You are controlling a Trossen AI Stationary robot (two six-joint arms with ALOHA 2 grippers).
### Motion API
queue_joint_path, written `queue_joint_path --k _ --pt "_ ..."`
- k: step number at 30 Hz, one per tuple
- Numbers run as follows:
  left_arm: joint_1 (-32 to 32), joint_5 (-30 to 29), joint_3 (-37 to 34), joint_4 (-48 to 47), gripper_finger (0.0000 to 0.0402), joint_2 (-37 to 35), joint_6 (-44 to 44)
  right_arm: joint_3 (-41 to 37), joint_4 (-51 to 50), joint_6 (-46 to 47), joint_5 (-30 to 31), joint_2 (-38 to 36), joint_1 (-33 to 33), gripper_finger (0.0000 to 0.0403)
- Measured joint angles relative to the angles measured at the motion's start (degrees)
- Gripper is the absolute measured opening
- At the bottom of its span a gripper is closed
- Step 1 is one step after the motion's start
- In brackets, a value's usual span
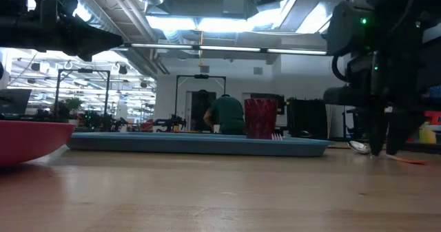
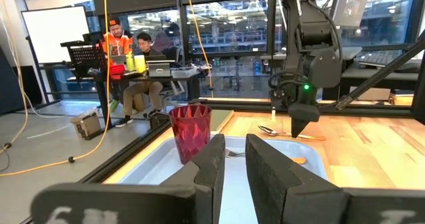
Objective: Pick and place plate/cup/fork/spoon on tray
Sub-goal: Put the orange spoon to the left of the orange fork on the blue tray
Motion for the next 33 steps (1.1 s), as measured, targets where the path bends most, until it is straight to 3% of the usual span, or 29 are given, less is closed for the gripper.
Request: queue_joint_path --k 13,21,29,33 --pt "0.00 -0.02 0.00 -0.02 0.0055 0.00 0.00 -0.83 0.91 -0.66 -0.55 -0.13 -1.28 0.0106" --pt "-0.02 0.00 0.00 -0.02 0.0055 0.00 0.00 -0.87 0.03 -1.06 -0.54 -0.07 -1.28 0.0076" --pt "0.00 0.00 0.00 -0.02 0.0055 0.00 0.00 -0.90 -0.39 -3.24 -0.50 -0.02 -1.28 0.0014" --pt "-0.01 -0.02 0.00 0.00 0.0055 -0.02 0.00 -0.92 -0.25 -3.32 -0.45 -0.02 -1.27 0.0011"
